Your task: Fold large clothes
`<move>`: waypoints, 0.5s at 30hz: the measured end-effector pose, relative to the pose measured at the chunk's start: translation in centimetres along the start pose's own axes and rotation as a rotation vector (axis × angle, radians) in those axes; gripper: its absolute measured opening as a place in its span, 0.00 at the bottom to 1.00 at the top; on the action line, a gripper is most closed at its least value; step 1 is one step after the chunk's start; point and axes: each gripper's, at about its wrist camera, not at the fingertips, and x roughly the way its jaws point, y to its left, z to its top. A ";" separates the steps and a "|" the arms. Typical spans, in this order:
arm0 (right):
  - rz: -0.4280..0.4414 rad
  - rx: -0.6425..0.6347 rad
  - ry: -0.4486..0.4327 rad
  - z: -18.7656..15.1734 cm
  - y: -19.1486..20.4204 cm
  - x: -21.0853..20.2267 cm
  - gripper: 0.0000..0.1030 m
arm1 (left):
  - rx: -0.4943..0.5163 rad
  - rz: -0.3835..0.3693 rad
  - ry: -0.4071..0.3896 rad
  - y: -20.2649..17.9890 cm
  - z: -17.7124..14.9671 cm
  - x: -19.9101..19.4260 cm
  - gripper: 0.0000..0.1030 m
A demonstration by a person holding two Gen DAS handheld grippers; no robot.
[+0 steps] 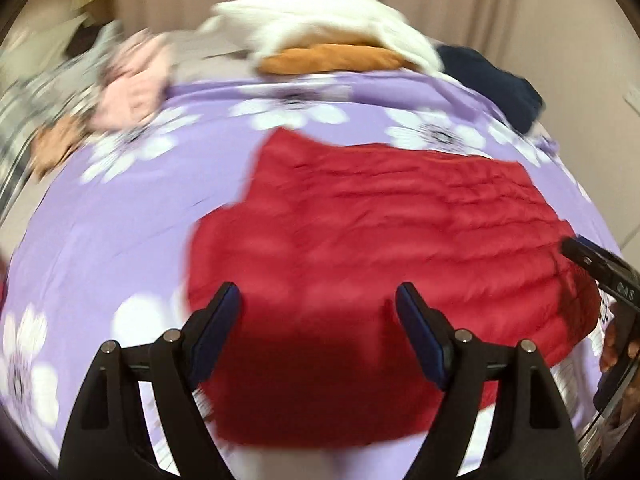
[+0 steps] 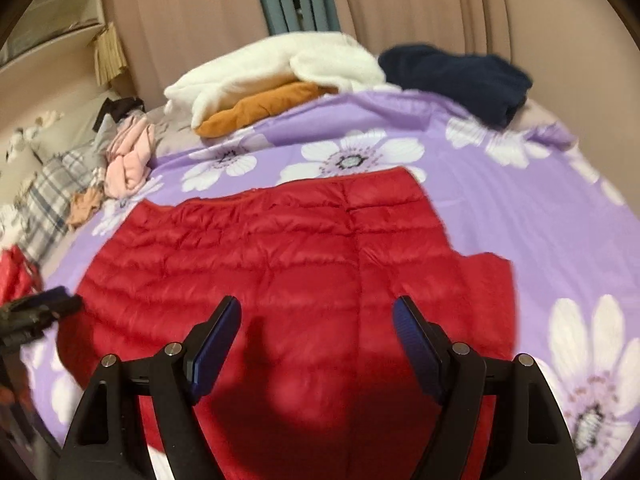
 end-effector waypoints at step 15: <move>-0.047 0.015 0.115 -2.1 -1.1 1.1 0.77 | -0.376 -0.149 0.123 7.3 -6.0 0.1 0.80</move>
